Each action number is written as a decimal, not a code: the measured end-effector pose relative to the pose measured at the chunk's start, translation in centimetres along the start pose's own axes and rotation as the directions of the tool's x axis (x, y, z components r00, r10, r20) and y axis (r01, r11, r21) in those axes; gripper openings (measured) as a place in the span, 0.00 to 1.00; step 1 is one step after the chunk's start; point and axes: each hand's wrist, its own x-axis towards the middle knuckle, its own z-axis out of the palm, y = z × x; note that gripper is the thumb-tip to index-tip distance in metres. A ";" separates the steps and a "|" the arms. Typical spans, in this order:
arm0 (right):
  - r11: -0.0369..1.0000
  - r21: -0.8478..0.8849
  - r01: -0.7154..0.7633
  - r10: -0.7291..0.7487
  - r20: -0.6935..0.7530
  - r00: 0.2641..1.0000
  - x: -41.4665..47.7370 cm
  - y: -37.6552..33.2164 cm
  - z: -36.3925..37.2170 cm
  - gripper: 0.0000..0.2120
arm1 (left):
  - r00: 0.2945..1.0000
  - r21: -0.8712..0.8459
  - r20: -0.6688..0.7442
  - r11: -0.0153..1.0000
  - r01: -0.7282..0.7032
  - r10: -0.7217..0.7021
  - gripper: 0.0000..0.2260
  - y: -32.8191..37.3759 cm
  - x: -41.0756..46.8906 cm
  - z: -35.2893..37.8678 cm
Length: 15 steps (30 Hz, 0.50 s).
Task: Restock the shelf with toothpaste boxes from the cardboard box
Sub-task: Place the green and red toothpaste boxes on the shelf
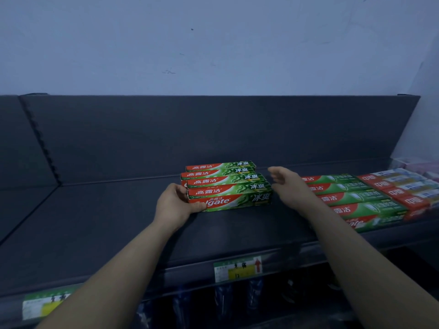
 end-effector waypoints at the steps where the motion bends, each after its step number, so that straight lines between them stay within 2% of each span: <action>1: 1.000 -0.014 0.011 -0.011 0.008 1.000 -0.1 -0.1 0.0 0.25 | 1.000 -0.014 0.002 1.000 0.003 -0.003 0.22 0.2 -0.1 -0.2; 5: 0.989 -0.114 0.092 -0.092 0.010 0.996 -0.8 -0.6 -0.1 0.24 | 1.000 -0.041 0.001 0.999 -0.024 0.024 0.22 0.6 -0.4 -1.4; 10: 0.968 -0.168 0.185 -0.186 0.011 0.982 -2.4 -1.7 0.6 0.24 | 0.987 0.051 0.009 0.985 -0.162 0.162 0.19 1.3 -2.3 -2.4; 15: 0.955 -0.209 0.212 -0.215 0.005 0.976 -5.6 -3.1 1.3 0.23 | 0.959 0.030 0.064 0.960 -0.278 0.276 0.16 1.8 -4.1 -2.7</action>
